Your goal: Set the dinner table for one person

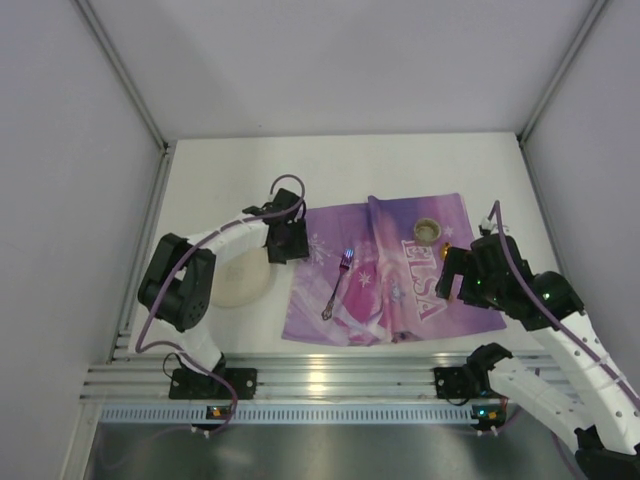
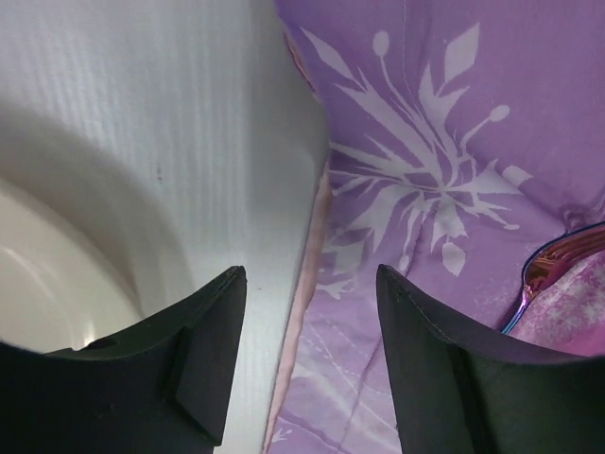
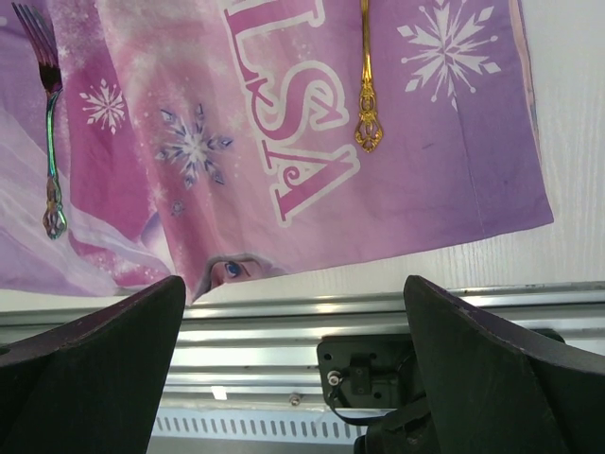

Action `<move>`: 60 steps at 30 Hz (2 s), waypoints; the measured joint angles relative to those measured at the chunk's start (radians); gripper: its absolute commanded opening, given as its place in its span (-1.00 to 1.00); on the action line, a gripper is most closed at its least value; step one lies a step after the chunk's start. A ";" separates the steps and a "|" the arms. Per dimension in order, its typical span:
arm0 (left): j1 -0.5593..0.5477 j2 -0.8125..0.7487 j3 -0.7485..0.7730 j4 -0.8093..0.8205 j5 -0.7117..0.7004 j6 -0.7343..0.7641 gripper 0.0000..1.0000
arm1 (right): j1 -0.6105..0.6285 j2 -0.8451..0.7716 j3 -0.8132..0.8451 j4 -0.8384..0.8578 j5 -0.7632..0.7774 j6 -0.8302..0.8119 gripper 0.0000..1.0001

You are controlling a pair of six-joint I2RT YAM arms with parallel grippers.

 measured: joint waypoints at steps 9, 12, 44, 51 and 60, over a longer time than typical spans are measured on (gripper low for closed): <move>-0.027 0.082 0.019 0.054 0.066 -0.004 -0.29 | 0.000 0.001 0.000 0.009 0.001 0.000 1.00; -0.026 0.101 0.030 0.067 0.066 -0.015 -0.80 | 0.000 0.001 0.000 0.010 0.002 0.000 0.99; 0.183 -0.043 -0.108 -0.023 -0.127 0.110 0.27 | 0.000 0.032 -0.029 0.053 -0.003 -0.007 0.99; 0.186 -0.107 -0.013 -0.151 -0.187 0.114 0.34 | 0.000 0.033 -0.041 0.060 -0.014 -0.010 0.99; 0.186 -0.163 0.070 -0.240 -0.320 0.118 0.33 | 0.000 0.032 -0.045 0.064 -0.024 -0.012 1.00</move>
